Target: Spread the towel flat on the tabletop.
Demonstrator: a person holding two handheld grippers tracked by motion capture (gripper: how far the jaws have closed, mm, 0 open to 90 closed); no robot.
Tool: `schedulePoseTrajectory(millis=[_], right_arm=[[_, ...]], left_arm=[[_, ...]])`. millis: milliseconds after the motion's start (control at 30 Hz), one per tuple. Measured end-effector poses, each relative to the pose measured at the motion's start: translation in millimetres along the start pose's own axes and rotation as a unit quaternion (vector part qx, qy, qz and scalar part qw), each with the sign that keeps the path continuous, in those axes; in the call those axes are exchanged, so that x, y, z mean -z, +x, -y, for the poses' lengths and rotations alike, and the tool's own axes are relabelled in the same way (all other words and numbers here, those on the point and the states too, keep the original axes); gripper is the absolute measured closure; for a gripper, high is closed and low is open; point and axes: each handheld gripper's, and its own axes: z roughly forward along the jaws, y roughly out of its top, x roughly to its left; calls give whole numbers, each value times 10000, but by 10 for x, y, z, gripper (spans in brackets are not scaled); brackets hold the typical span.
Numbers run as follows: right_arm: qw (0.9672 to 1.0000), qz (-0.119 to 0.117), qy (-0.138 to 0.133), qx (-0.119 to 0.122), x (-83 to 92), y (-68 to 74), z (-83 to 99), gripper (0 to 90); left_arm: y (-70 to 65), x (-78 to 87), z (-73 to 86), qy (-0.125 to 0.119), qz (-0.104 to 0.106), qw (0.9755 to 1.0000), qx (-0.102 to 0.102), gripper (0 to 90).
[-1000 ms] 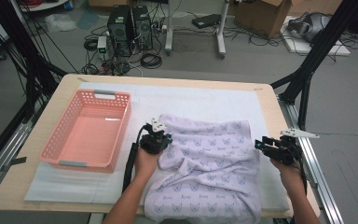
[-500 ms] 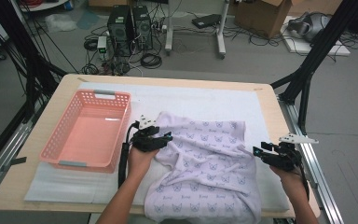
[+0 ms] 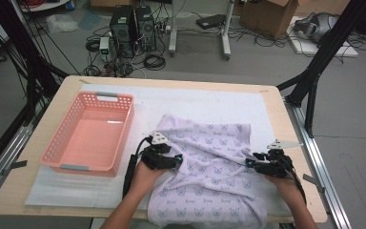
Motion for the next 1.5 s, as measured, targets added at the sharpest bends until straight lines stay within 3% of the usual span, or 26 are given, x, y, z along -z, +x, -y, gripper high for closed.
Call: schedulePoseTrajectory(millis=[33, 67, 100, 133, 167, 200, 267, 333, 433, 533, 600, 667, 733, 767, 867, 1000, 1100, 1167, 1267, 1300, 1333, 1400, 1433, 1467, 1500], right_arm=[[9999, 48, -81, 40, 0, 2, 6, 630], [10000, -24, -78, 24, 1, -3, 0, 781], [9997, 121, -94, 194, -2, 9, -12, 868], [9982, 431, -80, 409, -13, 26, -22, 871], [9978, 522, -91, 403, -36, 8, -35, 873], [9973, 637, -164, 318, -53, -21, -48, 875], [9956, 865, -292, 217, -81, -79, -80, 875], [9947, 937, -416, 83, -107, -125, -118, 875], [9916, 1144, -598, 111, -171, -122, -194, 875], [9886, 1349, -673, -8, -209, -130, -251, 872], [9878, 1409, -663, -22, -200, -128, -254, 851], [9873, 1420, -706, -105, -149, -130, -247, 763], [9880, 1250, -870, -267, -58, -140, -238, 682], [9878, 1203, -938, -309, -7, -139, -234, 646], [9874, 1074, -1114, -323, 118, -111, -214, 632], [9872, 933, -1269, -269, 254, -71, -186, 617], [9877, 788, -1227, -555, 313, -127, -176, 609], [9875, 1078, -1029, -515, 332, -166, -183, 608], [9857, 1092, -1117, -632, 379, -188, -161, 600], [9852, 1106, -1157, -613, 400, -180, -145, 598], [9845, 1090, -1211, -655, 427, -175, -127, 596], [9836, 1008, -1328, -686, 490, -166, -89, 578], [9833, 939, -1389, -710, 521, -154, -68, 570], [9841, 857, -1396, -687, 545, -140, -46, 569], [9853, 817, -1347, -661, 552, -116, -25, 568]], left_arm=[[-30, -1, 2, 9, -157, 9998, -76, 442], [-54, 2, -4, 42, -318, 9991, -260, 511], [-59, 8, -19, 98, -344, 9984, -439, 675], [-49, 5, -37, 158, -338, 9983, -450, 869], [-28, -10, -68, 201, -351, 9984, -392, 874], [6, -23, -104, 241, -503, 9976, -419, 879], [138, -43, -176, 69, -820, 9963, -261, 881], [275, -79, -252, -149, -974, 9951, 3, 882], [382, -175, -373, -304, -1207, 9922, 58, 883], [419, -214, -433, -549, -1287, 9899, 218, 855], [419, -180, -424, -559, -1147, 9910, 409, 701], [391, -93, -382, -576, -1044, 9922, 370, 569], [352, 13, -301, -702, -1008, 9920, 277, 557], [345, 55, -274, -601, -949, 9933, 282, 541], [324, 184, -171, -625, -924, 9934, 258, 541], [297, 303, -62, -626, -727, 9945, 422, 536], [264, 315, 24, -494, -640, 9955, 500, 529], [244, 295, 74, -410, -506, 9961, 595, 530], [155, 210, 115, -137, -301, 9982, 510, 514], [108, 176, 120, -89, -272, 9987, 423, 511], [61, 160, 112, -55, -379, 9990, 233, 485], [-14, 128, 99, 1, -500, 9987, -26, 558], [-32, 124, 96, -6, -416, 9991, -121, 626], [-41, 119, 89, 5, -300, 9994, -180, 820], [-45, 115, 70, 41, -409, 9990, -179, 843]])
